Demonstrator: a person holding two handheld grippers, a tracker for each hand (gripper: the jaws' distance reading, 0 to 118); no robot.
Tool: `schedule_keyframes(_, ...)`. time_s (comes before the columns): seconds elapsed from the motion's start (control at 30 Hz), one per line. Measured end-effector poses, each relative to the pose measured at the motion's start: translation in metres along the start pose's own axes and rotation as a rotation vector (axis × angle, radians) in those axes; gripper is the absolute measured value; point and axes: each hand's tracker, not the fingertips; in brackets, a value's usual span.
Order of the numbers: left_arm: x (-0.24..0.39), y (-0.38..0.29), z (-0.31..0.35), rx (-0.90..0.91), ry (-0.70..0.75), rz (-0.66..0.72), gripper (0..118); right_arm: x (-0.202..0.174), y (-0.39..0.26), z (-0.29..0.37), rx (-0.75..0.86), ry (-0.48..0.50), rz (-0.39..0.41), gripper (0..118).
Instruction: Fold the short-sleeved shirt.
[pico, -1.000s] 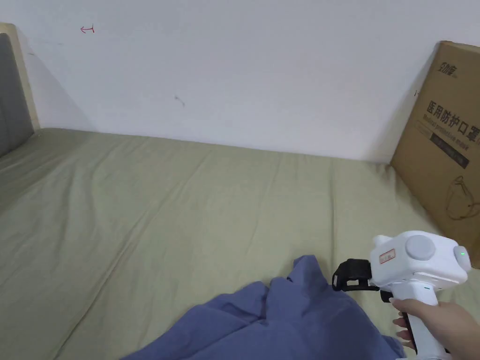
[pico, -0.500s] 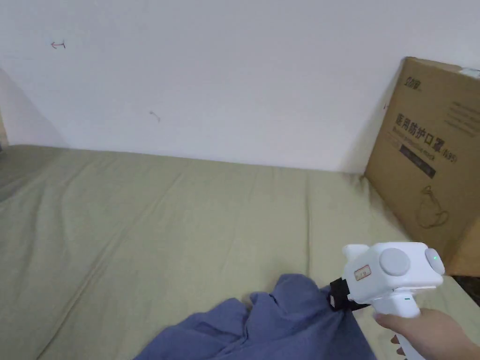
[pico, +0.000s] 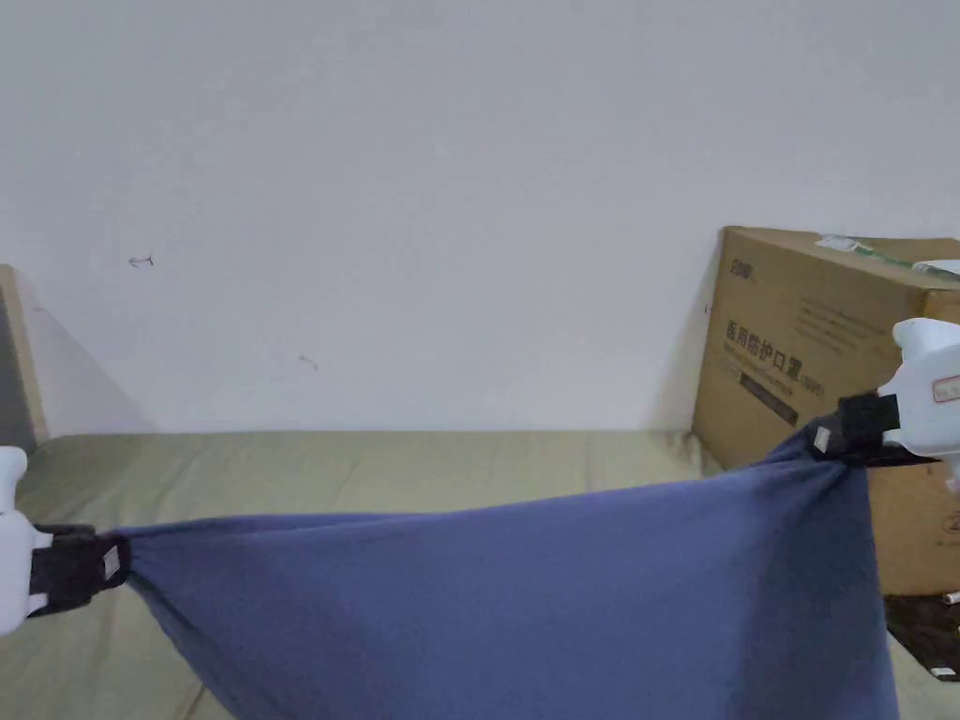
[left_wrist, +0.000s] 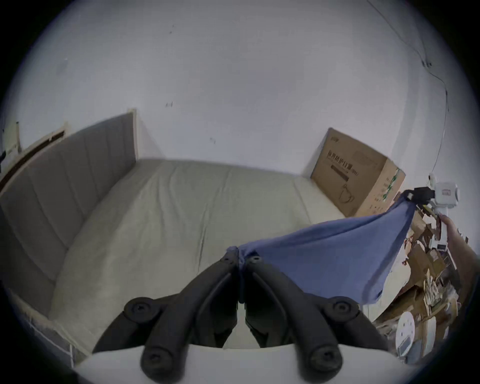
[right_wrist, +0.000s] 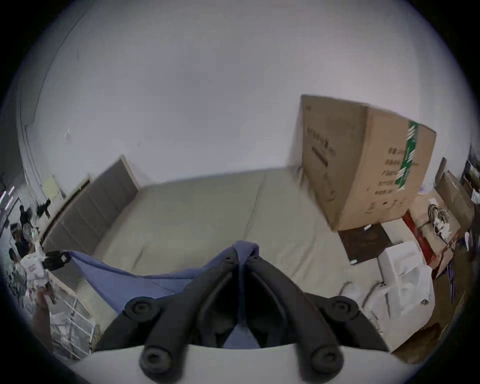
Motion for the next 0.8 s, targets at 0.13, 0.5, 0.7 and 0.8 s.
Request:
schedule_keyframes(0.13, 0.02, 0.065, 0.008, 0.063, 0.007, -0.032, 2, -0.005, 0.046, 0.027, 0.082, -0.002, -0.014, 0)
schedule_keyframes(0.5, 0.015, 0.191, -0.026, 0.164, 0.024, -0.002, 2, -0.025, 0.169, -0.002, 0.283, -0.039, -0.022, 0)
schedule_keyframes(0.7, 0.008, 0.238, -0.07, 0.243, 0.056, 0.036, 2, -0.033, 0.217, -0.051, 0.403, -0.042, -0.044, 0)
schedule_keyframes(0.8, 0.009, 0.255, -0.093, 0.3, 0.095, 0.019, 2, -0.042, 0.227, -0.074, 0.455, -0.096, 0.035, 0)
